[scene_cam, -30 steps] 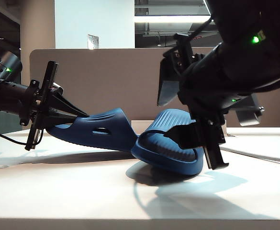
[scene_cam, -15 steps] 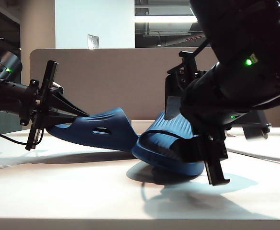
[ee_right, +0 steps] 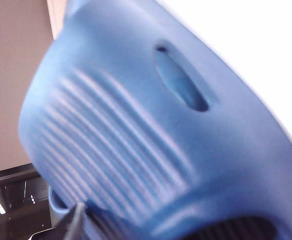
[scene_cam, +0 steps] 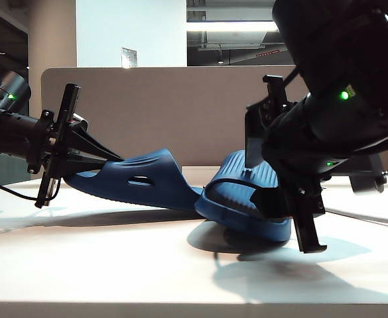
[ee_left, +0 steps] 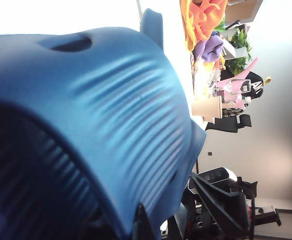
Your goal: Interlock the pair of blue slippers on the table with their fronts facing up.
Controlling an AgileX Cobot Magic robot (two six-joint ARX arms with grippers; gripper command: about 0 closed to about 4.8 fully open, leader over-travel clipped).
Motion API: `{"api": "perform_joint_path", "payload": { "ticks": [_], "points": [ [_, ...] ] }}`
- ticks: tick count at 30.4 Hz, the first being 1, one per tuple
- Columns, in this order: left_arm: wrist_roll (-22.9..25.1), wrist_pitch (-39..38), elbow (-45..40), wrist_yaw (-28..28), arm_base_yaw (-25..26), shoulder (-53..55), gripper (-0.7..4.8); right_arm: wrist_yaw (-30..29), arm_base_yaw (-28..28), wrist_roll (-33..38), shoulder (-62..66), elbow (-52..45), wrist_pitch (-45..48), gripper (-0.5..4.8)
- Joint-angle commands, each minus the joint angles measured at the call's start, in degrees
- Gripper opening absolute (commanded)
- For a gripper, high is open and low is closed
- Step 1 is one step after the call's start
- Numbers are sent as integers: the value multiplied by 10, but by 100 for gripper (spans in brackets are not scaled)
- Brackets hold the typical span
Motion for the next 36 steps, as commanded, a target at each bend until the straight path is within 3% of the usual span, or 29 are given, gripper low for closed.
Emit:
{"api": "perform_joint_path", "payload": {
  "ticks": [1, 10, 13, 18, 29, 36],
  "points": [
    [7, 0, 1, 11, -1, -4, -6, 2, -3, 2, 7, 1, 9, 139],
    [18, -9, 1, 11, -1, -4, -6, 2, -5, -4, 19, 1, 9, 101],
    [18, -9, 1, 11, -1, -4, -6, 2, -5, -10, 19, 1, 10, 35],
    [18, -9, 1, 11, 0, -4, -6, 2, -5, -53, 19, 1, 34, 8],
    [24, -9, 1, 17, 0, -4, -6, -16, -5, -188, 16, 0, 69, -1],
    [33, -9, 1, 17, 10, -4, -6, -73, -24, -380, -25, -3, 73, -1]
  ]
}}
